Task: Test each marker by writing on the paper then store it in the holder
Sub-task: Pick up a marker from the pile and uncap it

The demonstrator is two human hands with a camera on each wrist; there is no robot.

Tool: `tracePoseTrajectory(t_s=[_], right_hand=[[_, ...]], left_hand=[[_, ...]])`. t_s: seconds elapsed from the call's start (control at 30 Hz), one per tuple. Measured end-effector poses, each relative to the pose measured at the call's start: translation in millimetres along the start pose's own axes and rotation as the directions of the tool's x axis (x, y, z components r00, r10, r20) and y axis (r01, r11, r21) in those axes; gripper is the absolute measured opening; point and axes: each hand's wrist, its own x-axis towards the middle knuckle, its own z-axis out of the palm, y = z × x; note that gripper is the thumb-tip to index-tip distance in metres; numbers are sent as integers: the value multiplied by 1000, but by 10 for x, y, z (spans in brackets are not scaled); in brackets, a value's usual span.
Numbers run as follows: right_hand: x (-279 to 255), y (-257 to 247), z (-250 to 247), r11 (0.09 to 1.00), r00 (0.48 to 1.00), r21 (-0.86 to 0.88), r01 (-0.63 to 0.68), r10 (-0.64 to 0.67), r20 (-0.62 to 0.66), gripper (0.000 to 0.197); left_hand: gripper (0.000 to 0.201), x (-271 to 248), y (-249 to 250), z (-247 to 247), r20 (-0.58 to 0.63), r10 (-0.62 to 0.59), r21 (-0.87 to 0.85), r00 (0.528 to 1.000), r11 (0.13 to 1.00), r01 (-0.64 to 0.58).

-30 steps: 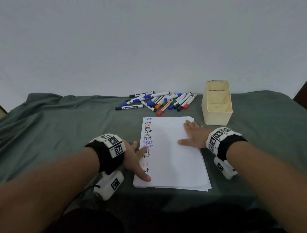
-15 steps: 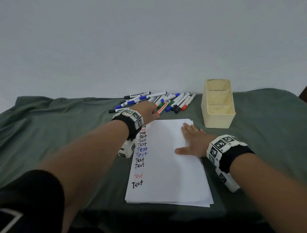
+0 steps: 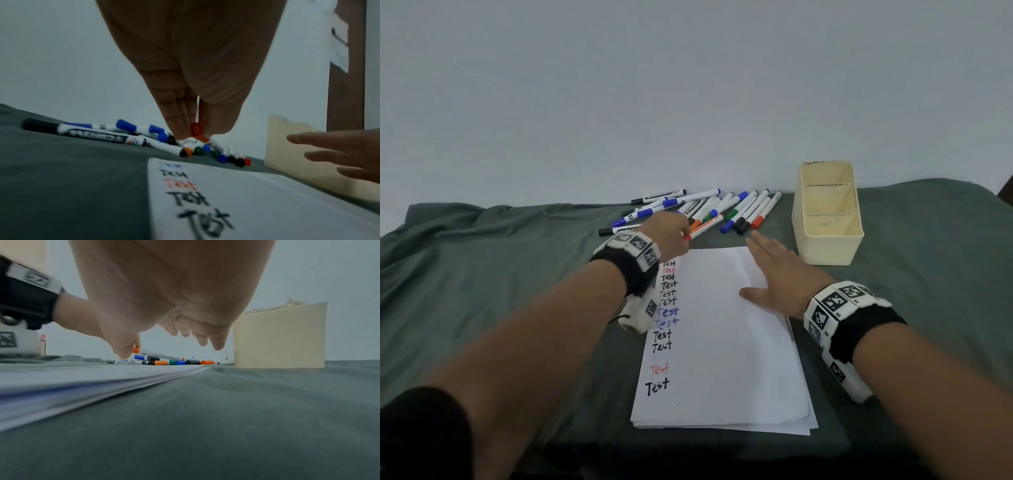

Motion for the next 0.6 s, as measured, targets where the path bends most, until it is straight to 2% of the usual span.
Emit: tracePoseTrajectory(t_s=[0.1,0.17,0.27,0.37,0.43,0.47,0.53,0.6], right_hand=[[-26,-18,-33,1000,995,7,24,-23,-97,93],[-42,-31,-57,998,988,5,58,-56,-145,92],[-68,-57,-86,995,981,-10,99,-100,-169,86],[-99,-91,-127,995,977,9,100,-96,-189,58],[-122,-126,-169,997,973,-20,77,-80,-216,32],[-135,-139,-184,997,973,-33,67,-72,-221,27],[-157,-160,-199,998,974,-15,55,-57,-220,25],[-159,-159,-200,998,975,-30,54,-59,-214,24]], left_hand=[[15,-326,-212,-85,-69,51,-125,996,990,-60],[20,-563,-261,-162,-117,112,-204,987,970,-134],[22,-792,-165,-222,-133,224,-232,966,940,-250],[16,-859,7,-209,-149,302,-209,942,921,-328],[16,-854,116,-162,-172,319,-188,932,918,-349],[18,-842,173,-127,-186,318,-175,930,920,-350],[24,-799,282,-47,-154,305,-150,940,933,-327],[25,-732,365,24,-63,279,-117,958,951,-285]])
